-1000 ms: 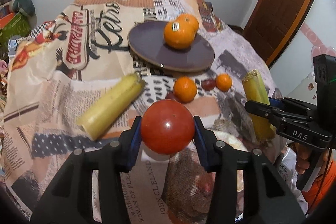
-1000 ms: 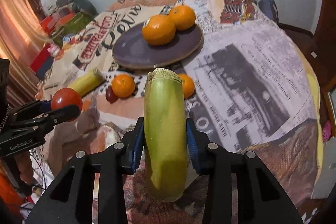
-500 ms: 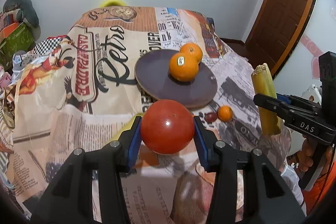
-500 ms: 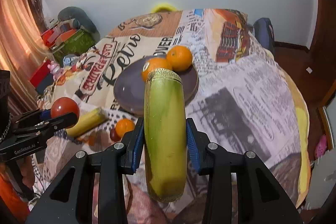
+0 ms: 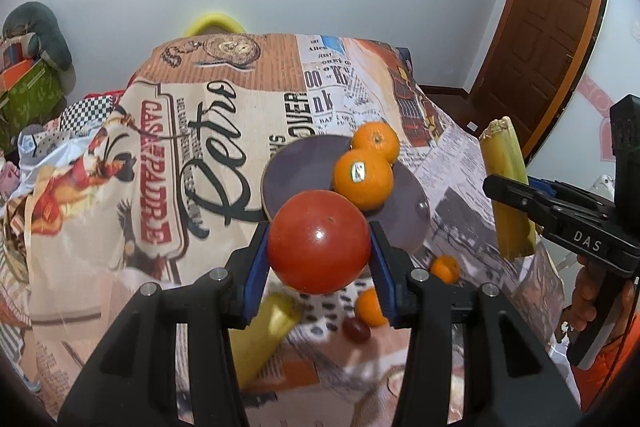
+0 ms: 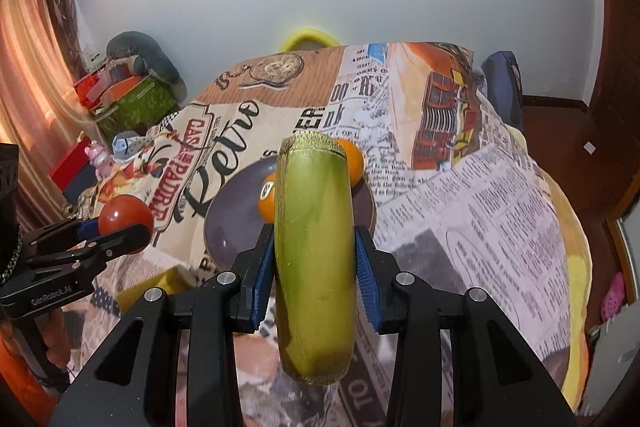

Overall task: Organize fruits
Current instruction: 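Place the tomato on the plate with the left gripper while the right gripper sets the corn beside it, then grasp the yellow cob with the left gripper while the right gripper grasps a small mandarin, then lower the yellow cob onto the plate with the left gripper while the right gripper lowers the mandarin there, then open both grippers and move the right gripper to the wrapped pomelo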

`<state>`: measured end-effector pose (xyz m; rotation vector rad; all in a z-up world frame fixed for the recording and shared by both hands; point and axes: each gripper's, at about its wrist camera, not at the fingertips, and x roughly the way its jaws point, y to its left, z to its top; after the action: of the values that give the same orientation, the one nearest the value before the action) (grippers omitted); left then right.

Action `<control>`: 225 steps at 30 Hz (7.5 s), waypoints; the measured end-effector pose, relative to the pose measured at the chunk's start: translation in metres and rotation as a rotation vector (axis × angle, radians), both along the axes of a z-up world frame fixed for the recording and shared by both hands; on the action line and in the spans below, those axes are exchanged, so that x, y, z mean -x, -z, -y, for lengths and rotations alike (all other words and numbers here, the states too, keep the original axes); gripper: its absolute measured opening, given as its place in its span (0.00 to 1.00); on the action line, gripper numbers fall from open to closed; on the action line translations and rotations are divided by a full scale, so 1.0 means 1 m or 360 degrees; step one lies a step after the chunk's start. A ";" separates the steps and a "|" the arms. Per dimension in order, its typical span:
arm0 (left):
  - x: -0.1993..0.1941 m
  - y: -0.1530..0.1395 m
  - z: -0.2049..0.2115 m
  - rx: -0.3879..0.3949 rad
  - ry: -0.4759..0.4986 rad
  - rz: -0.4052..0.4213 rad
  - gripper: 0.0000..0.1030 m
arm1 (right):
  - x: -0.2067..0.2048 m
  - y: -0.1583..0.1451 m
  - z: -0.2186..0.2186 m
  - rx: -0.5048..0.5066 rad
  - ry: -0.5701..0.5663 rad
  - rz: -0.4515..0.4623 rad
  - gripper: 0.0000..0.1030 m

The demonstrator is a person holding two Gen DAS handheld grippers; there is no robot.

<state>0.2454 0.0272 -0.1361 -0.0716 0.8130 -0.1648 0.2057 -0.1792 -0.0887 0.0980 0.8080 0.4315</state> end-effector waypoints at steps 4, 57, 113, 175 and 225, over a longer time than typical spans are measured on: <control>-0.017 0.000 -0.001 -0.0010 0.0005 0.0007 0.45 | -0.015 0.002 -0.004 0.0009 0.0017 0.0017 0.34; -0.071 0.021 -0.006 -0.0047 -0.0023 -0.0104 0.55 | -0.040 0.034 -0.016 0.0076 -0.0100 -0.0181 0.39; 0.008 0.064 -0.022 -0.0062 -0.0007 -0.0219 0.38 | 0.009 0.089 -0.005 0.0123 -0.0170 -0.0435 0.31; -0.092 0.028 0.026 0.0035 0.0091 -0.0102 0.47 | -0.038 0.045 -0.037 0.0113 -0.0225 -0.0128 0.31; 0.089 -0.034 0.012 -0.0101 -0.0018 0.0100 0.63 | 0.088 0.000 -0.028 0.0185 -0.0184 -0.0092 0.62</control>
<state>0.1564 0.0153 -0.1020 -0.0114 0.7546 -0.1298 0.1179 -0.1508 -0.0891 -0.0449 0.8968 0.4911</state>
